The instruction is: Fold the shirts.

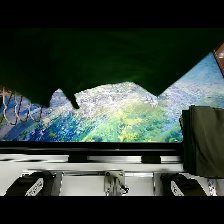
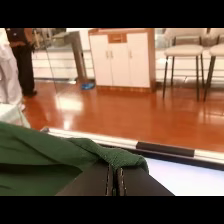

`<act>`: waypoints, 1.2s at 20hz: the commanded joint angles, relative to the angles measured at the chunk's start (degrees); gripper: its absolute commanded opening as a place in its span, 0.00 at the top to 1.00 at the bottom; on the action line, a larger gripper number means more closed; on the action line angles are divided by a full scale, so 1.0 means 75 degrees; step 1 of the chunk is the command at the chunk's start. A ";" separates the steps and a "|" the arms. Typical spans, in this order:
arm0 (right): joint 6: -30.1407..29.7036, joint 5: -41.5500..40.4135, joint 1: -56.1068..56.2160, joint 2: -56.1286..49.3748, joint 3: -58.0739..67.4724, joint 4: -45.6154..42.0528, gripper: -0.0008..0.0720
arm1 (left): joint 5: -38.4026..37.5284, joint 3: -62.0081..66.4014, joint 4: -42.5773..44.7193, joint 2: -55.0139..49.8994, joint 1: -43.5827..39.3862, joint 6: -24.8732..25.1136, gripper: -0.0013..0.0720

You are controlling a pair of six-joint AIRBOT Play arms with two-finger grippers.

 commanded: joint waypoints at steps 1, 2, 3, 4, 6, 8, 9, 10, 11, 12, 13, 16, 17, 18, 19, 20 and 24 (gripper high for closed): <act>0.0466 0.0667 -0.0006 0.0376 0.0146 -0.0306 0.89 | 0.0434 -0.0297 0.0070 0.0545 -0.0003 -0.0178 0.94; 0.0650 0.0930 -0.0006 0.0318 0.0146 -0.0370 0.89 | 0.0373 -0.0297 0.0187 0.0501 -0.0003 -0.0178 0.94; 0.0901 0.1244 -0.0006 0.0233 0.0146 -0.0519 0.89 | 0.0210 -0.0297 0.0350 0.0431 -0.0003 -0.0178 0.94; 0.1137 0.1614 -0.0006 0.0111 0.0146 -0.0743 0.89 | -0.0119 -0.0300 0.0586 0.0306 -0.0003 -0.0184 0.94; 0.1524 0.2626 -0.0003 -0.0323 0.0146 -0.1349 0.89 | -0.1154 -0.0306 0.0793 -0.0105 -0.0003 -0.0204 0.94; 0.1629 0.3692 -0.0003 -0.1011 0.0073 -0.1985 0.89 | -0.2148 -0.0498 0.0799 -0.0697 -0.0003 -0.0201 0.94; 0.1617 0.3920 -0.0003 -0.1355 -0.0105 -0.2261 0.89 | -0.2413 -0.0711 0.0801 -0.1046 -0.0003 -0.0192 0.94; 0.1527 0.3928 -0.0003 -0.1746 -0.0376 -0.2500 0.89 | -0.2425 -0.0976 0.0804 -0.1367 -0.0003 -0.0172 0.94; 0.1387 0.3768 -0.0003 -0.2174 -0.0656 -0.2751 0.89 | -0.2337 -0.1279 0.0804 -0.1749 -0.0003 -0.0090 0.94; 0.1373 0.3468 -0.0003 -0.2594 -0.0924 -0.2935 0.89 | -0.2232 -0.1527 0.0804 -0.2148 -0.0003 0.0035 0.94; 0.1364 0.3086 -0.0003 -0.3057 -0.1151 -0.3042 0.89 | -0.2078 -0.1746 0.0804 -0.2623 -0.0003 0.0131 0.94; 0.1373 0.1993 -0.0006 -0.4657 -0.1291 -0.3319 0.89 | -0.1539 -0.1926 0.0793 -0.4124 -0.0003 0.0289 0.94; 0.1428 0.1638 -0.0006 -0.5106 -0.1291 -0.3316 0.89 | -0.1346 -0.1926 0.0772 -0.4590 -0.0006 0.0289 0.94; 0.1530 0.1343 -0.0006 -0.5453 -0.1291 -0.3311 0.89 | -0.1212 -0.1926 0.0694 -0.4975 -0.0006 0.0286 0.94; 0.1740 0.1067 -0.0006 -0.5767 -0.1291 -0.3311 0.89 | -0.1154 -0.1926 0.0571 -0.5345 -0.0006 0.0289 0.94; 0.1982 0.0857 -0.0006 -0.6009 -0.1291 -0.3308 0.89 | -0.1212 -0.1926 0.0408 -0.5648 -0.0006 0.0289 0.94; 0.2288 0.0816 0.0015 -0.6744 -0.1291 -0.2935 0.89 | -0.1670 -0.1926 0.0015 -0.6647 -0.0017 0.0277 0.94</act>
